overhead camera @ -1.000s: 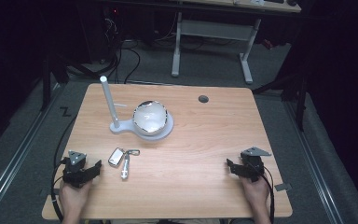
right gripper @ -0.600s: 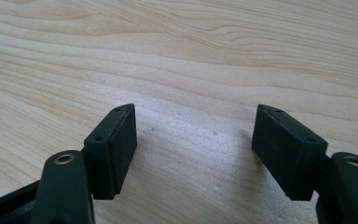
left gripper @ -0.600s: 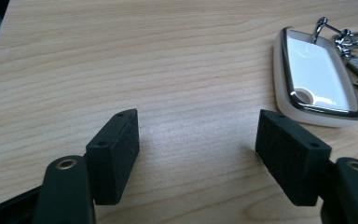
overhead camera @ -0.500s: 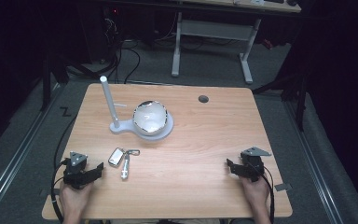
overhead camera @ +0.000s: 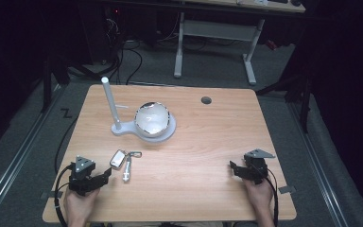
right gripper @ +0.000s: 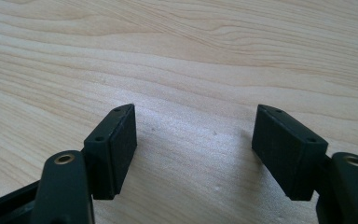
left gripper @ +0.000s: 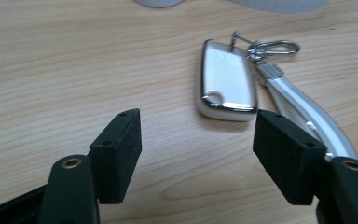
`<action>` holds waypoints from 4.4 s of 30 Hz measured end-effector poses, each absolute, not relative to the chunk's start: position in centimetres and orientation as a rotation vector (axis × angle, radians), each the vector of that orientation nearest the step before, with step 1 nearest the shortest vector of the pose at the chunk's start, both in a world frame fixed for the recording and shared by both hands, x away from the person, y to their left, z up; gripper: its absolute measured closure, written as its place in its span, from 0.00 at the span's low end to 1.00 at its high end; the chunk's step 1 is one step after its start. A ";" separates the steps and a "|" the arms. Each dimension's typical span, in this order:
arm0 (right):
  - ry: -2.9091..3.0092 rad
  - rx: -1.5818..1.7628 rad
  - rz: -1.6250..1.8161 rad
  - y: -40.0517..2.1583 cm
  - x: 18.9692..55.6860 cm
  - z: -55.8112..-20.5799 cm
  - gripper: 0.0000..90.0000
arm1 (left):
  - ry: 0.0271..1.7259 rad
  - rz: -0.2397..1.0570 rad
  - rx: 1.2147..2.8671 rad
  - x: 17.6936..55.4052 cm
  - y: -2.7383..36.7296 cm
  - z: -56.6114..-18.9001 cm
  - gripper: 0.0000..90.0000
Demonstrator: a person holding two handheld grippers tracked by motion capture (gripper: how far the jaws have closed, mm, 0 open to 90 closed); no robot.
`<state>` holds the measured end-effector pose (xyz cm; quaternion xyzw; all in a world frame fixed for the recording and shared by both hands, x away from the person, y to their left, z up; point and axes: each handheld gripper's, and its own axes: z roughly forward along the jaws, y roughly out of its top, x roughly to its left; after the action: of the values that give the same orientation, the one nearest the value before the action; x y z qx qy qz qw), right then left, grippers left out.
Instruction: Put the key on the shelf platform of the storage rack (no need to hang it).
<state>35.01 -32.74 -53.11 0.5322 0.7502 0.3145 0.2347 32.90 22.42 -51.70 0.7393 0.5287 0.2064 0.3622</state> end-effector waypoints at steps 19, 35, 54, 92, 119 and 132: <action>2.062 1.457 0.863 -32.8 35.0 -53.1 0.35 | 1.213 0.472 2.004 33.5 17.1 -49.7 0.34; 2.063 1.454 0.863 -32.8 35.0 -53.1 0.35 | 1.215 0.443 2.099 35.0 14.7 -50.8 0.38; 2.063 1.451 0.862 -32.7 35.0 -53.1 0.35 | 1.341 0.417 2.084 37.2 14.1 -52.0 0.52; 2.063 1.451 0.863 -32.7 35.0 -53.1 0.34 | 1.326 0.467 2.095 37.9 14.4 -51.1 0.83; 2.064 1.452 0.866 -32.7 35.0 -53.1 0.34 | 1.216 0.500 2.031 35.9 16.3 -45.4 0.83; 2.063 1.452 0.865 -32.7 35.0 -53.1 0.34 | 1.157 0.499 1.978 35.2 16.2 -42.9 0.83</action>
<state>35.02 -32.74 -53.12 0.5291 0.7520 0.3152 0.2351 35.19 16.17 -42.90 0.7774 0.4546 0.1963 0.3878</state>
